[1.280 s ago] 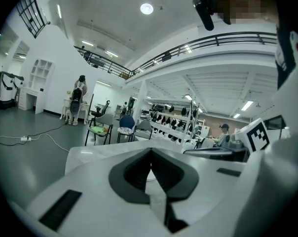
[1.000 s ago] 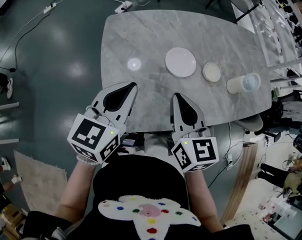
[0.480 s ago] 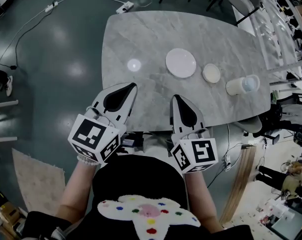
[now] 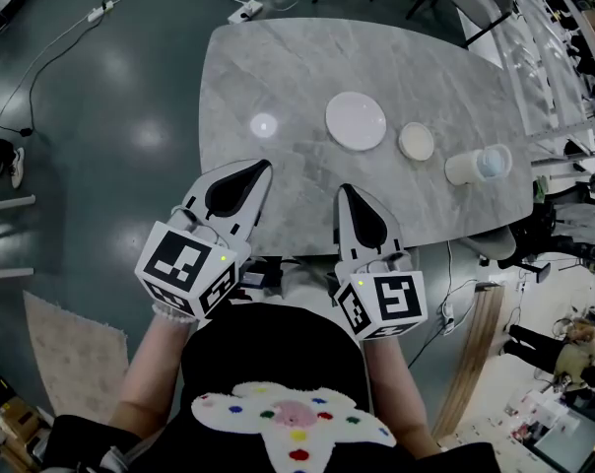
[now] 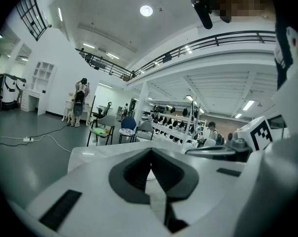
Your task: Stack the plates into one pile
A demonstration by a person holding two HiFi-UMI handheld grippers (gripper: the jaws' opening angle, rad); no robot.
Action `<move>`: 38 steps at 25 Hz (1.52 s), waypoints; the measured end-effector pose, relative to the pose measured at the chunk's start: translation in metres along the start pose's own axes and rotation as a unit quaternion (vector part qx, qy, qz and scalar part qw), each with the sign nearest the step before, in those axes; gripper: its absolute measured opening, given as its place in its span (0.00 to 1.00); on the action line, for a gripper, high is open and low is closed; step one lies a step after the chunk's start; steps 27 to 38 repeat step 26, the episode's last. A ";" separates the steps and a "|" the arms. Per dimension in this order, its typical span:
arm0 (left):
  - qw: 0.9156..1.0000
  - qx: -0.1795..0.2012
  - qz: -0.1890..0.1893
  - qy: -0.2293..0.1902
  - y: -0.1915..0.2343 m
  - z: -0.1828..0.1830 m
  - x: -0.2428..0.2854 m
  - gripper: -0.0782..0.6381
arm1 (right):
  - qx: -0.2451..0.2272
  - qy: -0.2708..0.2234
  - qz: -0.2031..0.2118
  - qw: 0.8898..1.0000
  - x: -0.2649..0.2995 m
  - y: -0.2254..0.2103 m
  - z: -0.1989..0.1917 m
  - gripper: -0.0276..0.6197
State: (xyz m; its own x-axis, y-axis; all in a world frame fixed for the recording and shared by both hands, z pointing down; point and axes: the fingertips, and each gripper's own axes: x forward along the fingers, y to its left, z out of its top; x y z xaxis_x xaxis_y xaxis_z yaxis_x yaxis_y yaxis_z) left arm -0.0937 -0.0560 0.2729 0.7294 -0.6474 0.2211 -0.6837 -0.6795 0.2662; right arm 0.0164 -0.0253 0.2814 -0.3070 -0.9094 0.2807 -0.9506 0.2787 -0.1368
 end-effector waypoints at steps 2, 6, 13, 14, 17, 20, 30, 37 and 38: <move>1.000 0.000 0.000 0.000 0.000 -0.001 0.000 0.12 | 0.000 0.000 -0.002 1.000 0.000 -0.001 0.000 0.05; 1.000 0.000 0.000 0.000 0.001 -0.002 0.001 0.12 | -0.002 0.000 -0.003 1.000 0.000 -0.002 -0.001 0.05; 1.000 -0.001 -0.001 0.002 0.003 -0.002 0.001 0.12 | -0.005 -0.001 0.000 1.000 0.001 0.001 0.000 0.05; 1.000 -0.001 -0.001 0.002 0.003 -0.002 0.001 0.12 | -0.005 -0.001 -0.001 1.000 0.001 0.001 0.001 0.05; 1.000 -0.001 -0.003 0.002 0.003 -0.003 0.001 0.12 | -0.007 0.000 -0.001 1.000 0.002 0.002 -0.001 0.05; 1.000 -0.001 -0.003 0.001 0.003 -0.004 0.001 0.12 | -0.008 0.001 0.000 1.000 0.002 0.002 -0.002 0.05; 1.000 -0.001 -0.003 0.001 0.004 -0.004 0.002 0.12 | -0.011 0.004 0.000 1.000 0.003 0.002 -0.004 0.05; 1.000 -0.001 -0.003 0.001 0.004 -0.004 0.002 0.12 | -0.011 0.004 0.000 1.000 0.003 0.002 -0.004 0.05; 1.000 -0.001 -0.003 0.001 0.004 -0.004 0.002 0.12 | -0.011 0.004 0.000 1.000 0.003 0.002 -0.004 0.05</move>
